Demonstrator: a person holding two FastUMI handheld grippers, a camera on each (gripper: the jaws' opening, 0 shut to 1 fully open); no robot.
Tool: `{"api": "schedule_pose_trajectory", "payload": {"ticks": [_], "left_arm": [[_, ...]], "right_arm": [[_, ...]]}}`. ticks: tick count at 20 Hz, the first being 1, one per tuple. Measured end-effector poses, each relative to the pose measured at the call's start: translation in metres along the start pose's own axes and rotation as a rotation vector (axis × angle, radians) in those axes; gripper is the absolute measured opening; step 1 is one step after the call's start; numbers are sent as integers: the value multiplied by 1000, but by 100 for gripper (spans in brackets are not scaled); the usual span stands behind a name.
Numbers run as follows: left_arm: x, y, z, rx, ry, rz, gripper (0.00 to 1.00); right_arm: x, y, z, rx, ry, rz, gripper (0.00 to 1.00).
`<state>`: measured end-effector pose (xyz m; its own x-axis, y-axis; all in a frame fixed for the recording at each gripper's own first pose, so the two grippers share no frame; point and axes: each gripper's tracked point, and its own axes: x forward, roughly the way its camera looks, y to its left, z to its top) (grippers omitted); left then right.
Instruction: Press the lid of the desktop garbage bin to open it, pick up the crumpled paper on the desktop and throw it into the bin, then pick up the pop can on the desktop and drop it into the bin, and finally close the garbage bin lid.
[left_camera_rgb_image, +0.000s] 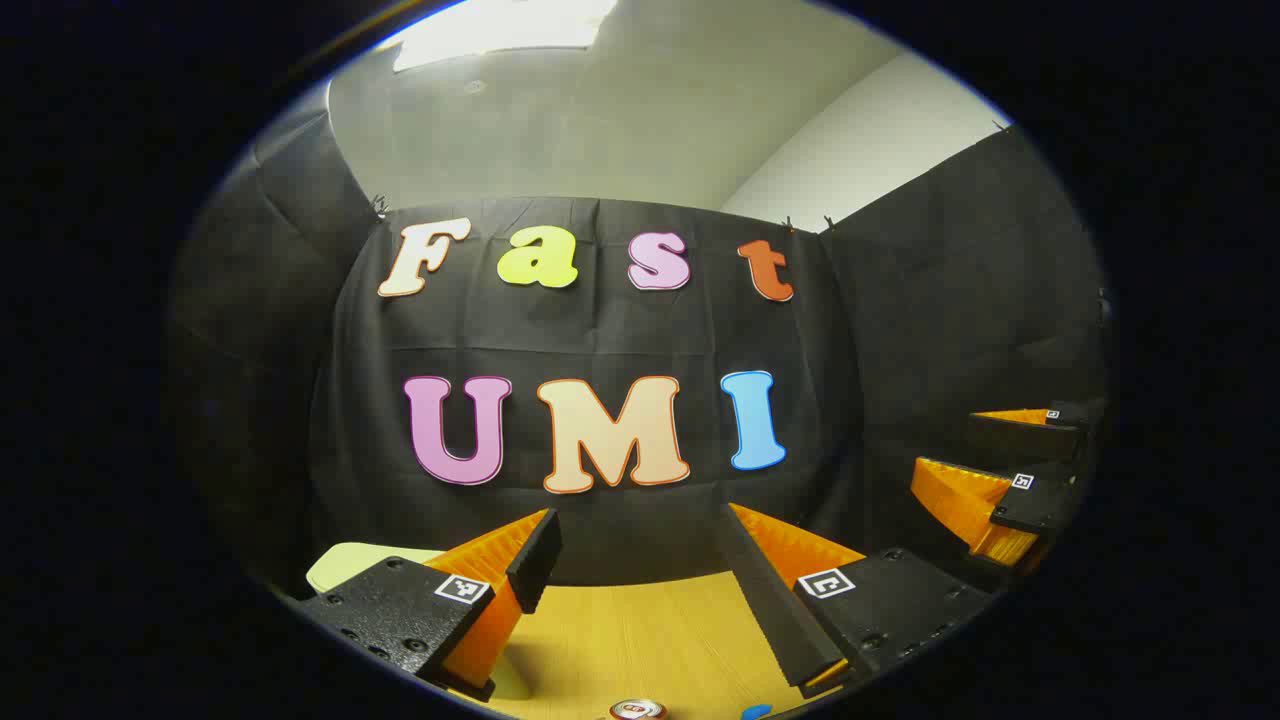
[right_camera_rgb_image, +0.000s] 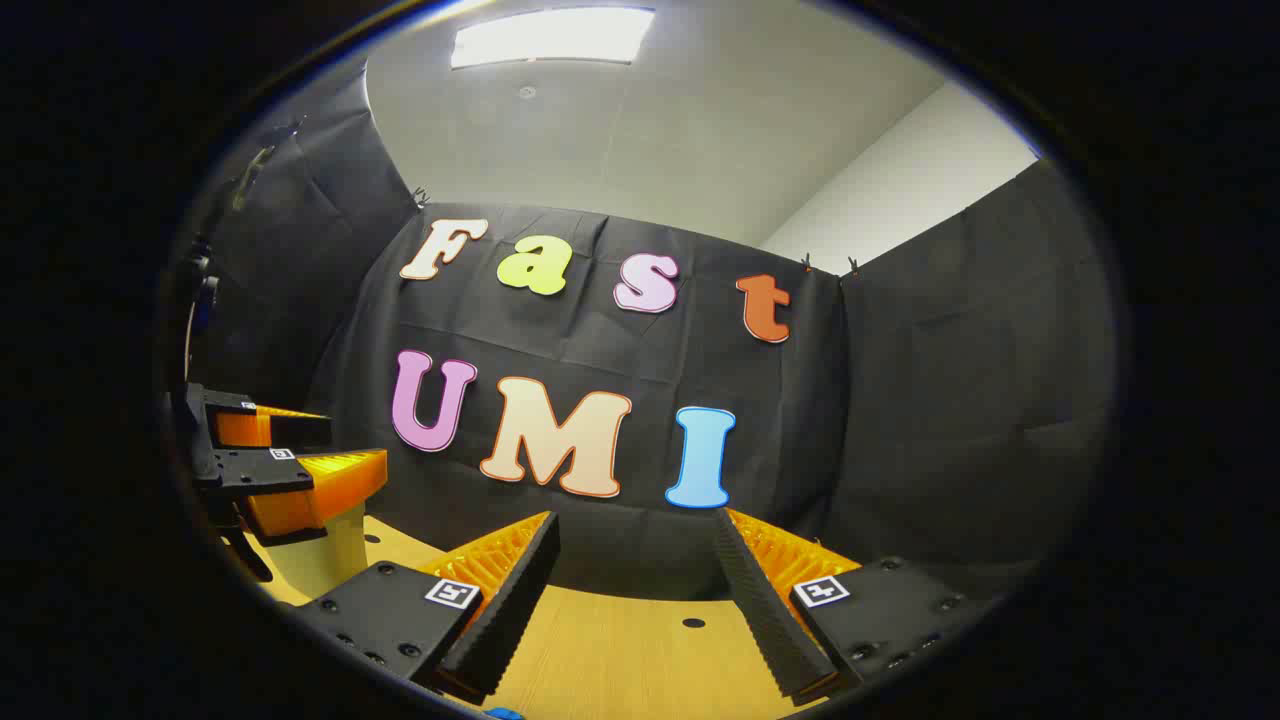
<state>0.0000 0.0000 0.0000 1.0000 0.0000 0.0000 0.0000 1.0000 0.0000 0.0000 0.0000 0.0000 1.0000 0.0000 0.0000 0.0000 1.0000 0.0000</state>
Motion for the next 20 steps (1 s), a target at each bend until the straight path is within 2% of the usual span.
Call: {"api": "schedule_pose_trajectory", "payload": {"ticks": [1, 2, 11, 12, 15, 16, 17, 20], "left_arm": [[0, 0, 1, 1, -1, 6, 95], [1, 2, -1, 1, 1, 12, 96], [6, 2, -7, 0, 23, 35, 95], [8, 1, -9, 7, 29, 32, 95], [14, 3, -6, 36, 27, 42, 95], [14, 2, -7, 37, 28, 46, 98], [15, 2, -6, 34, 30, 48, 96], [15, 1, -10, 21, 36, 63, 96]], "right_arm": [[0, -1, 0, 5, 1, -4, 95], [0, 0, 0, 9, 0, -6, 98], [3, -1, -12, 31, 23, 3, 98], [2, -2, -11, 38, 18, 1, 100], [4, -2, -11, 82, 7, 7, 98], [5, -3, -9, 96, -1, 7, 98], [7, -4, -9, 106, -6, 7, 100], [13, -3, -11, 120, -6, 14, 98]]}}
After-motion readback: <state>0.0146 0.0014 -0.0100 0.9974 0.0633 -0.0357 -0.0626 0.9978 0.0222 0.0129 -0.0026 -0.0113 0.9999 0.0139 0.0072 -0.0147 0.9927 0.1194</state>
